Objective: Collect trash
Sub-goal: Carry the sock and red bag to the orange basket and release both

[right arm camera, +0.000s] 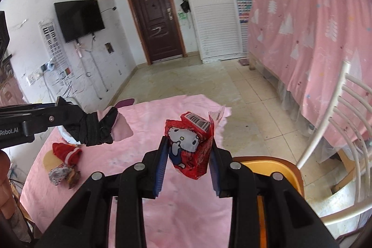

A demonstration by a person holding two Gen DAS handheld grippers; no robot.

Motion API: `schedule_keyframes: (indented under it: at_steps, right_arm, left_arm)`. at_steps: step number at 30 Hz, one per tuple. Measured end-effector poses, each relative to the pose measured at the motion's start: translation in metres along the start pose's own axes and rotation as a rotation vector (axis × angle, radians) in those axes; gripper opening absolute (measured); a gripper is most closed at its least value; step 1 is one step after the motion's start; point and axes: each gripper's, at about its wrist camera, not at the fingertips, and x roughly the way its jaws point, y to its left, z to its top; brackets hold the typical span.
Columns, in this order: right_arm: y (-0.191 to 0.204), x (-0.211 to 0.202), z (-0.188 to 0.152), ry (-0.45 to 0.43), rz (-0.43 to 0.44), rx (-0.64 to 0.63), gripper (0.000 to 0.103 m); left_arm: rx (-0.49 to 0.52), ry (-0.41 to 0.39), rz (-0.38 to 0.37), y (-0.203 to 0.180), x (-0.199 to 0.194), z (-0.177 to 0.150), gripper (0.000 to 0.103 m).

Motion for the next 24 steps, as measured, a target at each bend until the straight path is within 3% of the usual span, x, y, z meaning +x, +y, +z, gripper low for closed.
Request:
schedule_keyframes:
  at_steps: [8, 20, 23, 24]
  right_arm:
    - [-0.059, -0.010, -0.018, 0.007, -0.082, 0.063, 0.022]
    - [-0.106, 0.002, -0.050, 0.070, -0.107, 0.137, 0.022]
    - [-0.114, 0.005, -0.054, 0.087, -0.099, 0.164, 0.027]
    - [-0.115, 0.006, -0.053, 0.091, -0.094, 0.175, 0.031]
  left_arm:
    - [0.057, 0.018, -0.164, -0.061, 0.018, 0.010, 0.020]
    - [0.119, 0.086, -0.215, -0.119, 0.056, 0.013, 0.020]
    - [0.128, 0.096, -0.220, -0.125, 0.062, 0.013, 0.022]
    - [0.129, 0.097, -0.219, -0.127, 0.063, 0.013, 0.028]
